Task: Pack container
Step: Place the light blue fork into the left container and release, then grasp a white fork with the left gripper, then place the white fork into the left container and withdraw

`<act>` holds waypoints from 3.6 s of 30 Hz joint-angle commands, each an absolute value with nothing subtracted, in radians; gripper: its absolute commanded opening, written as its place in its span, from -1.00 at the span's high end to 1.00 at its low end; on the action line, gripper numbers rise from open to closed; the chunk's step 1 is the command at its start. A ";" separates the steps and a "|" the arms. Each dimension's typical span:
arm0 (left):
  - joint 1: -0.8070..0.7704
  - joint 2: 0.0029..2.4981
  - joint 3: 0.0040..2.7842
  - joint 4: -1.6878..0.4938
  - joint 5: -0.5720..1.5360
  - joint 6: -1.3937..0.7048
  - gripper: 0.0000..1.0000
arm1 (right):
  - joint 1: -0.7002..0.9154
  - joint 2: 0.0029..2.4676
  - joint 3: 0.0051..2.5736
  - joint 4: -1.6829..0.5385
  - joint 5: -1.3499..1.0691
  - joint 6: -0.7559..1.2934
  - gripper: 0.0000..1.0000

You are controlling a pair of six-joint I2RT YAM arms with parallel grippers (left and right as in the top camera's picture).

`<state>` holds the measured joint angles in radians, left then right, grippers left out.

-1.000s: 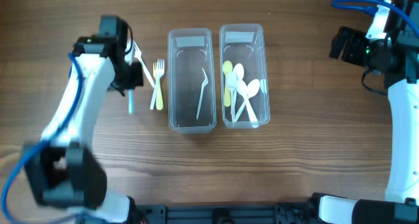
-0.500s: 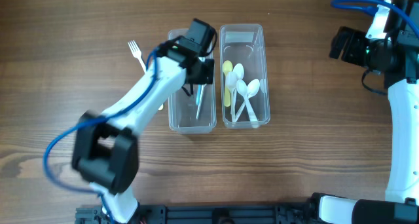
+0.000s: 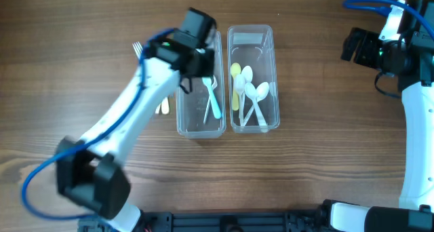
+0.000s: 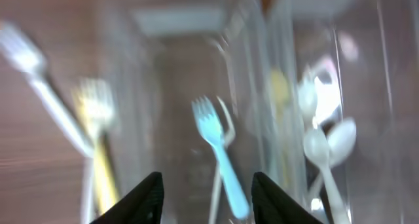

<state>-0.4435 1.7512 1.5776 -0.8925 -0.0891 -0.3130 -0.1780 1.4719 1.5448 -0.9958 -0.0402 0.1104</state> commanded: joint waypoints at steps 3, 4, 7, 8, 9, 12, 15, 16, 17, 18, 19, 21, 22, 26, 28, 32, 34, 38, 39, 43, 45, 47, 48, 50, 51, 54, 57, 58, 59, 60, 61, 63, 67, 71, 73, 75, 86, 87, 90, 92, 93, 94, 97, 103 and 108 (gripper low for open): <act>-0.230 1.791 1.589 -0.893 -0.193 -0.593 -0.08 | -0.179 1.482 1.546 -0.995 -0.033 0.105 -0.99; -0.188 1.822 1.589 -0.886 -0.151 -0.594 -0.09 | -0.179 1.482 1.546 -0.995 -0.033 0.104 -0.99; -0.089 1.911 1.589 -0.895 -0.074 -0.592 0.10 | -0.179 1.482 1.546 -0.995 -0.033 0.104 -0.99; -0.057 1.945 1.589 -0.894 -0.060 -0.592 0.10 | -0.179 1.482 1.546 -0.995 -0.033 0.105 -0.99; -0.038 1.966 1.589 -0.893 -0.049 -0.591 0.08 | -0.179 1.482 1.546 -0.995 -0.033 0.105 -0.99; 0.030 2.058 1.589 -0.859 0.040 -0.562 -0.02 | -0.179 1.482 1.546 -0.995 -0.033 0.105 -0.99; 0.049 2.123 1.589 -0.801 0.123 -0.450 -0.01 | -0.179 1.482 1.546 -0.995 -0.033 0.105 -0.99; 0.047 2.132 1.589 -0.795 0.118 -0.429 0.00 | -0.179 1.482 1.546 -0.995 -0.033 0.105 -1.00; 0.044 2.136 1.589 -0.790 0.110 -0.421 -0.01 | -0.179 1.482 1.546 -0.995 -0.033 0.105 -0.99; 0.040 2.136 1.589 -0.784 0.095 -0.417 -0.02 | -0.179 1.482 1.546 -0.995 -0.033 0.105 -1.00; 0.035 2.136 1.589 -0.775 0.084 -0.397 -0.03 | -0.179 1.482 1.546 -0.995 -0.033 0.104 -0.99; 0.025 2.136 1.589 -0.768 0.064 -0.396 -0.07 | -0.179 1.482 1.546 -0.995 -0.033 0.105 -1.00; 0.022 2.138 1.589 -0.765 0.058 -0.396 -0.07 | -0.179 1.482 1.546 -0.995 -0.033 0.105 -0.99; 0.010 2.157 1.589 -0.750 0.052 -0.397 -0.06 | -0.179 1.482 1.546 -0.995 -0.033 0.105 -0.99; 0.010 2.175 1.589 -0.746 0.051 -0.395 -0.05 | -0.179 1.482 1.546 -0.995 -0.033 0.104 -1.00; 0.008 2.205 1.589 -0.739 0.043 -0.363 0.01 | -0.179 1.482 1.546 -0.995 -0.033 0.104 -0.99; 0.004 2.205 1.589 -0.741 0.011 -0.361 0.05 | -0.179 1.482 1.546 -0.995 -0.033 0.105 -0.99; -0.015 2.205 1.589 -0.770 -0.072 -0.343 0.15 | -0.179 1.482 1.546 -0.995 -0.033 0.105 -0.99; -0.019 2.205 1.589 -0.775 -0.089 -0.343 0.15 | -0.179 1.482 1.546 -0.995 -0.033 0.104 -0.99; -0.026 2.205 1.589 -0.785 -0.099 -0.340 0.24 | -0.179 1.482 1.546 -0.995 -0.033 0.105 -0.99; -0.026 2.205 1.589 -0.786 -0.099 -0.339 0.62 | -0.179 1.482 1.546 -0.995 -0.033 0.104 -1.00; -0.026 2.205 1.589 -0.786 -0.098 -0.339 0.79 | -0.179 1.482 1.546 -0.995 -0.033 0.105 -0.99; -0.026 2.205 1.589 -0.786 -0.095 -0.339 0.80 | -0.179 1.482 1.546 -0.995 -0.033 0.105 -1.00; -0.026 2.205 1.590 -0.786 -0.048 -0.297 0.85 | -0.179 1.482 1.546 -0.995 -0.033 0.105 -0.99; -0.026 2.205 1.590 -0.788 -0.019 -0.283 0.90 | -0.179 1.482 1.546 -0.995 -0.033 0.105 -0.99; -0.026 2.183 1.612 -0.866 0.007 -0.260 0.92 | -0.179 1.482 1.546 -0.995 -0.033 0.105 -0.99; -0.030 2.111 1.667 -0.963 0.007 -0.239 0.92 | -0.179 1.482 1.546 -0.995 -0.033 0.105 -0.99; -0.036 2.068 1.695 -1.003 0.007 -0.239 0.92 | -0.179 1.482 1.546 -0.995 -0.033 0.105 -1.00; -0.041 2.040 1.711 -1.025 0.007 -0.239 0.92 | -0.179 1.482 1.546 -0.995 -0.033 0.105 -0.99; -0.057 1.972 1.739 -1.068 0.007 -0.239 0.92 | -0.179 1.482 1.546 -0.995 -0.033 0.105 -1.00; -0.071 1.925 1.750 -1.089 0.007 -0.239 0.92 | -0.179 1.482 1.546 -0.995 -0.033 0.105 -1.00; -0.119 1.803 1.753 -1.113 0.007 -0.239 0.92 | -0.179 1.482 1.546 -0.995 -0.033 0.104 -0.99; -0.287 1.662 1.752 -1.153 0.007 -0.280 0.92 | -0.179 1.482 1.546 -0.995 -0.033 0.105 -1.00; -0.459 1.708 1.693 -1.140 -0.005 -0.324 0.92 | -0.179 1.482 1.546 -0.995 -0.033 0.105 -0.99; -0.512 1.758 1.625 -1.087 -0.005 -0.355 0.92 | -0.179 1.482 1.546 -0.995 -0.033 0.105 -0.99; -0.556 1.826 1.569 -1.020 -0.009 -0.356 0.92 | -0.179 1.482 1.546 -0.995 -0.033 0.104 -0.99; -0.559 1.936 1.569 -0.910 -0.028 -0.402 0.22 | -0.179 1.482 1.546 -0.995 -0.033 0.105 -0.99; -0.557 1.922 1.571 -0.917 -0.028 -0.402 0.16 | -0.179 1.482 1.546 -0.995 -0.033 0.104 -0.99; -0.550 1.840 1.573 -0.953 -0.086 -0.402 0.09 | -0.179 1.482 1.546 -0.995 -0.033 0.105 -0.99; -0.531 1.779 1.573 -0.993 -0.176 -0.401 0.03 | -0.179 1.482 1.546 -0.995 -0.033 0.105 -0.99; -0.515 1.755 1.573 -1.016 -0.224 -0.401 -0.03 | -0.179 1.482 1.546 -0.995 -0.033 0.105 -1.00; -0.497 1.740 1.573 -1.036 -0.259 -0.400 -0.06 | -0.179 1.482 1.546 -0.995 -0.033 0.104 -0.99; -0.395 1.731 1.572 -1.104 -0.302 -0.380 -0.07 | -0.179 1.482 1.546 -0.995 -0.033 0.104 -0.99; -0.198 1.825 1.568 -1.066 -0.141 -0.219 0.14 | -0.179 1.482 1.546 -0.995 -0.033 0.105 -0.99; -0.129 1.944 1.568 -0.985 -0.049 0.048 0.30 | -0.179 1.482 1.546 -0.995 -0.033 0.105 -0.99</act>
<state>-0.1478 1.8744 1.5681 -1.0119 -0.1307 -0.1658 -0.1780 1.4719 1.5448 -0.9958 -0.0402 0.1104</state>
